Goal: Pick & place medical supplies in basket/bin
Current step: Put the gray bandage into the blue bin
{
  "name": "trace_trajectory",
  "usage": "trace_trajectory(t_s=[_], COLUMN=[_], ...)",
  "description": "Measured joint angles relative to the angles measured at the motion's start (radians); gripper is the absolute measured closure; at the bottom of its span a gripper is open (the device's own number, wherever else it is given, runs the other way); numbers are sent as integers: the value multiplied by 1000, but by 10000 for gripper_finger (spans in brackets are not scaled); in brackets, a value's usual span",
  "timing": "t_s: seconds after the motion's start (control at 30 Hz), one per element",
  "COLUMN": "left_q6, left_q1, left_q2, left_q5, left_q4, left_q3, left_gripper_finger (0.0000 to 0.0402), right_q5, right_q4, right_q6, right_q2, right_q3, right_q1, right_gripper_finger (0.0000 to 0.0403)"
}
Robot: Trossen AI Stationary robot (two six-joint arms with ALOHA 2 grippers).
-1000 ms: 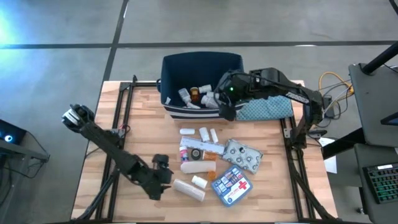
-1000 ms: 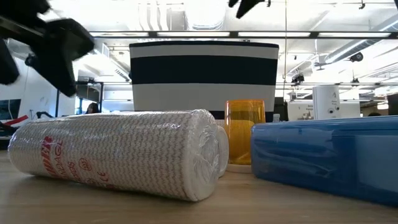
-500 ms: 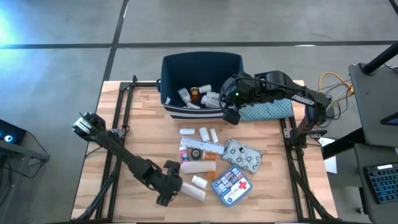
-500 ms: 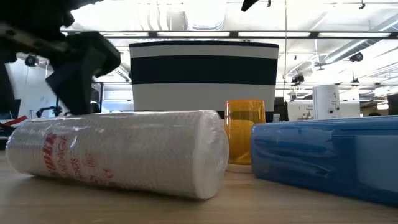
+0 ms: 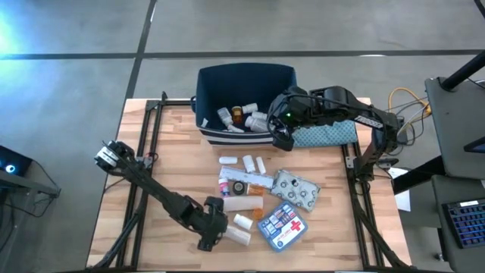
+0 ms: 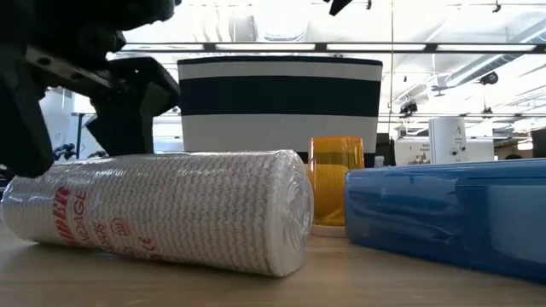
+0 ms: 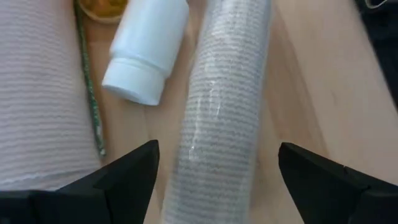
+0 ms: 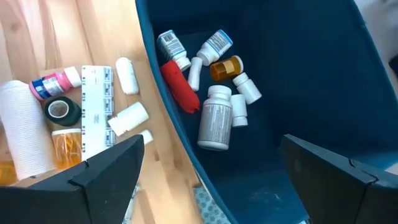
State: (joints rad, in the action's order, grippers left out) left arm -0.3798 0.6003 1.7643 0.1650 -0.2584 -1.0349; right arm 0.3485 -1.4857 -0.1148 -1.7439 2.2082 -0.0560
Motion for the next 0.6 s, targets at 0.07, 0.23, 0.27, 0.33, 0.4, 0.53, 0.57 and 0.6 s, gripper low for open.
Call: trace_trajectory(t_s=[0.07,0.23,0.27,0.33,0.4,0.53,0.57,0.6], left_q6=[0,0,1,1,1,-2,-12,-31], left_q1=[0,-2,-1,-1,-1,-3,-1,-1], left_q2=[26,80,87,91,90,65,51,36], left_q5=[-1,-2,1,4,6,-5,-8,-8], left_q4=[-5,-7,-6,-8,-14,-68,-98,-133], left_q3=[-6,-15,-16,-16,-16,-16,-16,-18], left_gripper_finger=[95,108,115,131,154,212,226,240], right_q5=[0,2,3,3,5,21,21,21], right_q4=[0,0,1,1,0,-1,-1,-1], right_q6=[12,38,40,40,39,34,38,40], right_q2=[0,0,0,0,0,2,6,12], right_q3=[0,-2,-2,-2,-3,-4,-4,-4], right_q1=[-1,-1,-1,-1,-3,-3,-3,-2], right_gripper_finger=[39,39,39,39,39,39,39,39])
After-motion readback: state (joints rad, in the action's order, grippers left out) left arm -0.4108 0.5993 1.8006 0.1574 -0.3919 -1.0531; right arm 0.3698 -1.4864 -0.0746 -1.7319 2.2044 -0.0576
